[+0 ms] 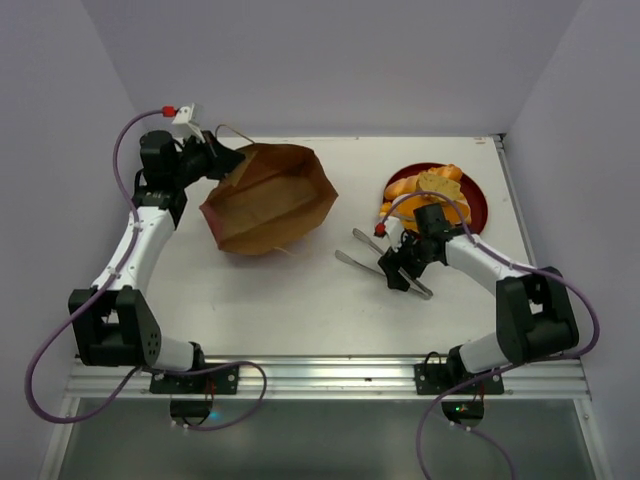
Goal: Take the fake bread out of the paper bag
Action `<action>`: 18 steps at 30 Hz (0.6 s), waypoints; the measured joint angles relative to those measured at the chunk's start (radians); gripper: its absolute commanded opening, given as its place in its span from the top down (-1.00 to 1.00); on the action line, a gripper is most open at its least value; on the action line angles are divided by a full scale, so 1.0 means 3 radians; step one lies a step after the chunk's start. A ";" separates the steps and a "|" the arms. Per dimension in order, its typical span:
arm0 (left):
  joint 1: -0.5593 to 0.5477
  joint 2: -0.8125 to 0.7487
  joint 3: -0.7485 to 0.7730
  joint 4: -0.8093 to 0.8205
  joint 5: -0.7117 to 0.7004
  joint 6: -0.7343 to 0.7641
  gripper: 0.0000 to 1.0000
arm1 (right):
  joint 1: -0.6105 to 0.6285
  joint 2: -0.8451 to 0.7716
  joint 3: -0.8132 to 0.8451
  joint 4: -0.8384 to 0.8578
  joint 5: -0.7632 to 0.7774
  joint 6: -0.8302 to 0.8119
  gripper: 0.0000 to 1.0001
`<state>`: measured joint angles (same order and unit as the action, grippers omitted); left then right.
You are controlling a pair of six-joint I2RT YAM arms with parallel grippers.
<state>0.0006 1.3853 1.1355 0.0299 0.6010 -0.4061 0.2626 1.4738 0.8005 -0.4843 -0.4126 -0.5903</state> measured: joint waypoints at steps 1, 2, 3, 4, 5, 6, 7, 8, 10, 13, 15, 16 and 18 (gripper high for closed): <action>0.0019 0.0061 0.0051 0.0014 0.0018 -0.0013 0.85 | 0.0000 -0.0018 0.0008 -0.0038 0.0000 -0.0009 -0.64; 0.0047 0.0127 0.0097 0.0022 0.0036 -0.0023 0.84 | 0.0000 -0.0038 0.0013 -0.0069 0.0000 -0.0017 -0.65; 0.0078 0.0188 0.0144 0.0025 0.0050 -0.0039 0.81 | 0.0000 -0.0083 0.0018 -0.0099 0.0001 -0.0025 -0.66; 0.0114 0.0264 0.0207 0.0024 0.0065 -0.0060 0.80 | 0.0000 -0.0145 0.0018 -0.0127 0.0001 -0.0036 -0.66; 0.0153 0.0357 0.0280 0.0025 0.0074 -0.0076 0.78 | 0.0000 -0.0223 0.0018 -0.0150 0.0001 -0.0042 -0.66; 0.0189 0.0450 0.0361 0.0020 0.0083 -0.0092 0.74 | 0.0000 -0.0314 0.0018 -0.0170 -0.0001 -0.0048 -0.66; 0.0228 0.0554 0.0455 0.0020 0.0095 -0.0103 0.72 | 0.0000 -0.0415 0.0018 -0.0186 -0.0005 -0.0052 -0.67; 0.0264 0.0673 0.0557 0.0019 0.0118 -0.0122 0.70 | 0.0000 -0.0521 0.0020 -0.0193 -0.0006 -0.0052 -0.67; 0.0340 0.0907 0.0763 0.0020 0.0148 -0.0158 0.59 | 0.0000 -0.0715 0.0036 -0.0221 -0.0032 -0.0052 -0.67; 0.0434 0.1230 0.1019 0.0004 0.0182 -0.0192 0.39 | 0.0000 -0.0900 0.0084 -0.0263 -0.0097 -0.0050 -0.68; 0.0472 0.1408 0.1160 -0.0065 0.0173 -0.0187 0.22 | 0.0000 -0.0971 0.0104 -0.0296 -0.0120 -0.0046 -0.68; 0.0484 0.1466 0.1211 -0.0095 0.0163 -0.0183 0.19 | 0.0000 -0.1002 0.0106 -0.0305 -0.0131 -0.0039 -0.68; 0.0514 0.1577 0.1314 -0.0191 0.0132 -0.0175 0.04 | 0.0000 -0.1052 0.0106 -0.0337 -0.0163 -0.0034 -0.68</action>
<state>0.1547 1.8584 1.5295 -0.0273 0.6407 -0.4587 0.2626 1.1584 0.8322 -0.5854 -0.4614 -0.6006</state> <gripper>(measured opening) 0.408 0.837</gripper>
